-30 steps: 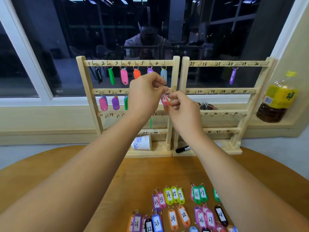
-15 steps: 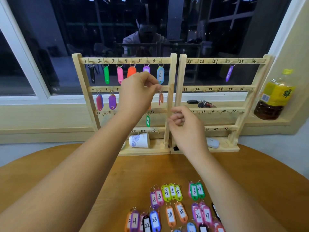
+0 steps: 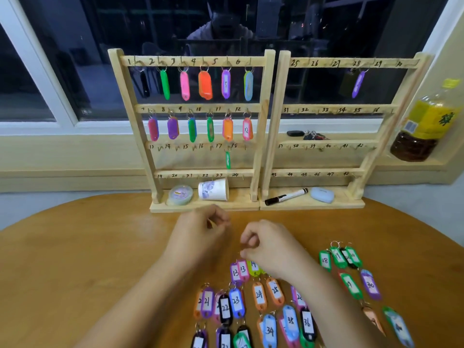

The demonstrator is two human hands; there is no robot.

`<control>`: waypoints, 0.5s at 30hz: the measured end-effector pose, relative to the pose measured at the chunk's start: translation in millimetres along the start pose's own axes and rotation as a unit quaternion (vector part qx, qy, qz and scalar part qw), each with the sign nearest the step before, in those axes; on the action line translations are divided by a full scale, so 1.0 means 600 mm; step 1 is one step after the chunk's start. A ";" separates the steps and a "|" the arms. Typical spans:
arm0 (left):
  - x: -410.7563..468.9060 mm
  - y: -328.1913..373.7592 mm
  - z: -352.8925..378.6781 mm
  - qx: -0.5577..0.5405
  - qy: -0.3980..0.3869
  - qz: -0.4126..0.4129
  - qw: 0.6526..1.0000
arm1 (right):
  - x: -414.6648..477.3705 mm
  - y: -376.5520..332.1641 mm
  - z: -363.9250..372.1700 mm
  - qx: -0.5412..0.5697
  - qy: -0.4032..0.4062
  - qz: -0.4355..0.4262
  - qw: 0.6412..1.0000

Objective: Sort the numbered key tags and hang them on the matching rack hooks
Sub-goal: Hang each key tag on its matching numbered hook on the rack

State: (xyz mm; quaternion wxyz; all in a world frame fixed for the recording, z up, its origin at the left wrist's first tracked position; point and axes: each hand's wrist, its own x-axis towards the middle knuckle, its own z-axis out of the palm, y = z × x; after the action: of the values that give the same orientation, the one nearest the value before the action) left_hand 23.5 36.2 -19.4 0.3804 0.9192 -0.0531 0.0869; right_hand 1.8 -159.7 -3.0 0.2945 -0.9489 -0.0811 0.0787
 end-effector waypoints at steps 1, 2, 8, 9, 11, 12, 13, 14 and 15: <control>-0.011 -0.011 0.009 0.014 -0.032 -0.002 0.999 | -0.001 0.002 0.005 -0.016 -0.007 0.001 1.000; -0.020 -0.020 0.017 0.021 -0.065 -0.002 0.998 | 0.000 0.005 0.009 -0.033 -0.005 -0.001 0.999; -0.042 -0.044 0.027 0.029 -0.157 0.016 0.987 | 0.011 0.017 0.031 -0.073 0.002 -0.008 0.997; -0.043 -0.044 0.028 0.036 -0.155 0.022 0.987 | 0.011 0.017 0.035 -0.075 0.001 -0.007 0.997; -0.047 -0.041 0.033 0.046 -0.138 0.030 0.989 | 0.011 0.016 0.041 -0.074 0.009 -0.005 0.997; -0.049 -0.038 0.036 0.047 -0.125 0.029 0.991 | 0.012 0.017 0.043 -0.072 0.014 -0.006 0.997; -0.051 -0.037 0.038 0.046 -0.114 0.025 0.992 | 0.012 0.017 0.046 -0.071 0.018 -0.007 0.997; -0.053 -0.036 0.038 0.044 -0.107 0.022 0.993 | 0.012 0.017 0.048 -0.069 0.021 -0.009 0.997; -0.054 -0.037 0.039 0.041 -0.104 0.021 0.993 | 0.012 0.017 0.049 -0.069 0.023 -0.010 0.997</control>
State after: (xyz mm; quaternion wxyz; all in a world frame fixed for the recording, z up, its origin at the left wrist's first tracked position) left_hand -1.9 36.3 -57.3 0.3326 0.9369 -0.1079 0.0005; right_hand 3.9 -150.7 -33.8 0.2310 -0.9676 -0.0895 0.0482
